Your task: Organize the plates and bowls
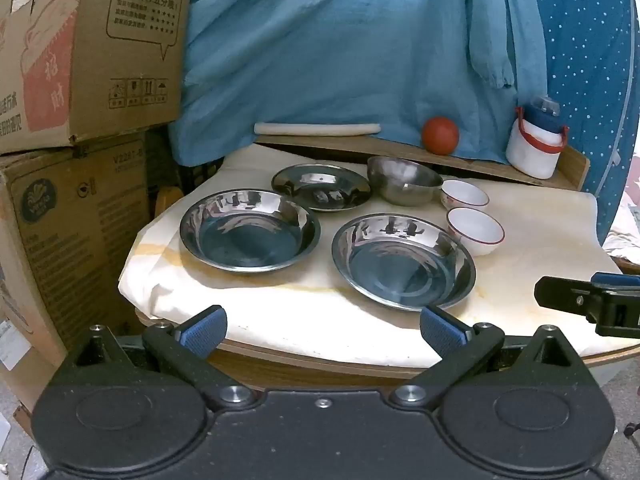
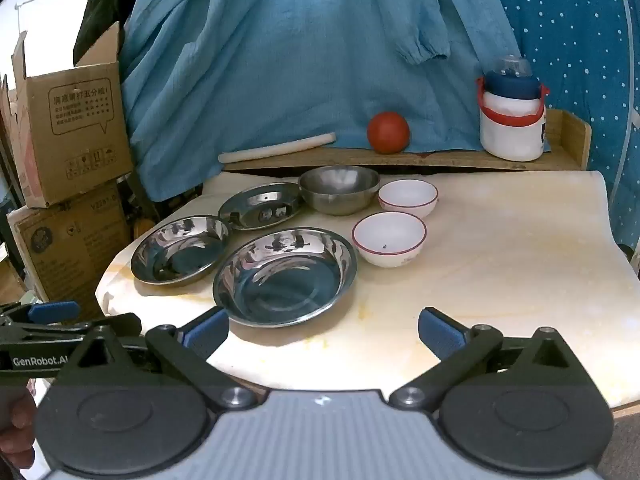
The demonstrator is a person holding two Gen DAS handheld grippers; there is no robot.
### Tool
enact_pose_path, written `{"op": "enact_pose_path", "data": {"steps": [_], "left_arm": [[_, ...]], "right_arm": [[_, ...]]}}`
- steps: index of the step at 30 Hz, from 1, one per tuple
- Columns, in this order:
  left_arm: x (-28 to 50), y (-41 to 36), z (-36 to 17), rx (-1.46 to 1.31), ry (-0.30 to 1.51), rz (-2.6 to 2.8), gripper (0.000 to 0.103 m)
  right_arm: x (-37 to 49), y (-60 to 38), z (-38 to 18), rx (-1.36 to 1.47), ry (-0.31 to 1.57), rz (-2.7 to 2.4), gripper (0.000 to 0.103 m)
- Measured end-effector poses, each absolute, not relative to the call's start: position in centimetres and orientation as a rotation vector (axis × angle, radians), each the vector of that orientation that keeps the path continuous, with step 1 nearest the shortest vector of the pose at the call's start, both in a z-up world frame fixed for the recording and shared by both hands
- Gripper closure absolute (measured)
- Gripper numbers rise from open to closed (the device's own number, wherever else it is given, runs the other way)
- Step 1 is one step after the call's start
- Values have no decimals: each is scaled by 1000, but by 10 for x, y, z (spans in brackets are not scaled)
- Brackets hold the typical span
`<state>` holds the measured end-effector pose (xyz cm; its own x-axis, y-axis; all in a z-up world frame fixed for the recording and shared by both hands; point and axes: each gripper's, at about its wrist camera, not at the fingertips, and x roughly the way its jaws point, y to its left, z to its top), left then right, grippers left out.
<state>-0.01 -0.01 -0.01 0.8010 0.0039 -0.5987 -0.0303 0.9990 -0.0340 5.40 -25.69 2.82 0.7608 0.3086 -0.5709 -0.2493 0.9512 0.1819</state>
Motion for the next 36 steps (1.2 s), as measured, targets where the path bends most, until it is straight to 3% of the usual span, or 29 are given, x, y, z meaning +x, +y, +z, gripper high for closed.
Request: {"op": "enact_pose_path", "data": {"steps": [36], "left_arm": [[-7, 1, 6, -51, 636, 14, 1]], "right_arm": [[49, -259, 30, 99, 630, 311, 0]]}}
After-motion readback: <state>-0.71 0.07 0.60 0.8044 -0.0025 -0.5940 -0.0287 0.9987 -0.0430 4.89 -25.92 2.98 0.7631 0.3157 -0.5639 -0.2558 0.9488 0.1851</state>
